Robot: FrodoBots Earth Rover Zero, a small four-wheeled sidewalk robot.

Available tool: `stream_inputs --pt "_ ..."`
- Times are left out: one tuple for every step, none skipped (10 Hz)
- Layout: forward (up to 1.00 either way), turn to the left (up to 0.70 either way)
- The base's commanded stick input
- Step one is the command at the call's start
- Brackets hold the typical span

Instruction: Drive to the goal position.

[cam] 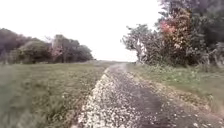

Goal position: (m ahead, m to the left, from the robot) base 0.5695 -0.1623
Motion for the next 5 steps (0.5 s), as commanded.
stream_inputs --pt "0.85 -0.07" --pt "0.85 -0.02" --pt "0.85 0.0" --pt "0.85 0.0" --pt "0.85 0.0"
